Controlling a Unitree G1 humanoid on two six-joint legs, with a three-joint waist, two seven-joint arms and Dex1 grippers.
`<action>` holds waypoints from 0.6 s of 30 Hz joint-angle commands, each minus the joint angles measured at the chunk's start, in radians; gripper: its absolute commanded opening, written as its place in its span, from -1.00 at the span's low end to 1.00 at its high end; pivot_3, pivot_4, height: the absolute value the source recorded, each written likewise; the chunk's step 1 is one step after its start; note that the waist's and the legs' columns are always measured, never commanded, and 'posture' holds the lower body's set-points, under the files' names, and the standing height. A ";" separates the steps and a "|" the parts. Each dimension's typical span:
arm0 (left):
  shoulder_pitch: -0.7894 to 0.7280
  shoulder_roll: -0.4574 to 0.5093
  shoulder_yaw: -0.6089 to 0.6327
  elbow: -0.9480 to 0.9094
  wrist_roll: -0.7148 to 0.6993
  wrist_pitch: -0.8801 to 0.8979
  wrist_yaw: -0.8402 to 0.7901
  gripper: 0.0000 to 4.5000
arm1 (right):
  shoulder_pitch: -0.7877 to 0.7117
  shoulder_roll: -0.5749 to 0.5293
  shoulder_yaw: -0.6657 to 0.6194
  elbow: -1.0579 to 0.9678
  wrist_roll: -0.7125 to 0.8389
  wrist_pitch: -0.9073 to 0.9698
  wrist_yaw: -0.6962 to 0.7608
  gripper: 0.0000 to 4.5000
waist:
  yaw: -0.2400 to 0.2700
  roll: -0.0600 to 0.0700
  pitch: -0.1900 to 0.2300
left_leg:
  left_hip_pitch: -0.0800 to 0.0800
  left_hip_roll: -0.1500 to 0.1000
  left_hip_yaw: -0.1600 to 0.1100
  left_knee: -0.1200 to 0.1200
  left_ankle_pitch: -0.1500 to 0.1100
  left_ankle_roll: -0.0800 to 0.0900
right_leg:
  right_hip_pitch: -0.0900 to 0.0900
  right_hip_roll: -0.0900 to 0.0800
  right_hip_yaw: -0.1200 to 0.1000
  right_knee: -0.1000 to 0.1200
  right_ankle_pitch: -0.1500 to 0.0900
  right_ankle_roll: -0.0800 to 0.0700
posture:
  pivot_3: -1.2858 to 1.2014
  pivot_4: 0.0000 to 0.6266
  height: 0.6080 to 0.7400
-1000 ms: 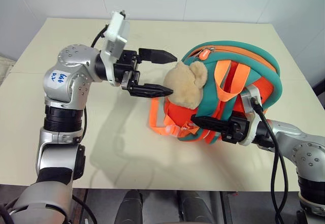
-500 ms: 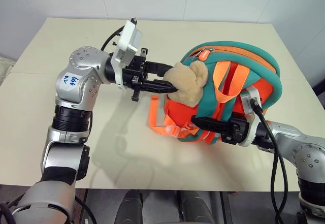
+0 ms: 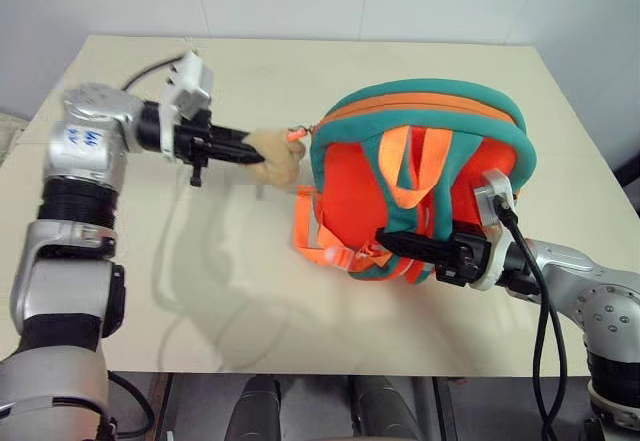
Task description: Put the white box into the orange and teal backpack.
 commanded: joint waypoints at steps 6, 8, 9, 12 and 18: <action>0.114 -0.130 -0.069 -0.017 0.073 -0.124 -0.045 -0.84 | -0.002 0.009 -0.030 -0.060 0.035 -0.022 -0.047 -0.95 | 0.002 0.000 0.000 | 0.000 0.000 0.000 0.000 0.000 0.000 | 0.000 0.000 0.000 0.000 0.000 0.000 | 0.03 -0.52 1.00; 0.140 -0.117 -0.038 -0.086 0.040 -0.112 -0.044 -0.84 | -0.008 0.006 -0.039 -0.070 0.020 -0.036 -0.068 -0.95 | 0.003 0.000 0.000 | 0.000 0.000 0.000 -0.001 0.000 0.000 | -0.001 0.000 0.000 0.000 0.000 0.000 | 0.03 -0.52 1.00; 0.151 -0.104 -0.018 -0.122 0.022 -0.105 -0.039 -0.84 | -0.012 0.002 -0.044 -0.073 0.005 -0.044 -0.078 -0.95 | 0.004 0.000 0.000 | 0.000 0.000 0.000 -0.001 0.000 0.000 | -0.001 0.000 0.000 0.001 0.000 0.000 | 0.03 -0.52 1.00; 0.192 -0.057 0.036 -0.247 -0.029 -0.045 -0.027 -0.84 | -0.012 -0.040 -0.050 -0.091 -0.075 -0.076 -0.076 -0.95 | 0.005 0.000 0.000 | -0.001 0.000 0.000 0.000 0.000 0.000 | -0.001 0.000 0.000 0.001 0.000 0.000 | 0.03 -0.52 1.00; 0.298 0.013 0.173 -0.517 -0.150 0.118 0.086 -0.12 | 0.018 -0.201 -0.071 -0.118 -0.291 -0.216 0.055 -0.20 | 0.006 0.000 0.000 | -0.001 0.000 0.000 0.000 0.000 0.000 | -0.001 0.000 0.000 0.000 0.000 0.000 | 0.03 -0.52 1.00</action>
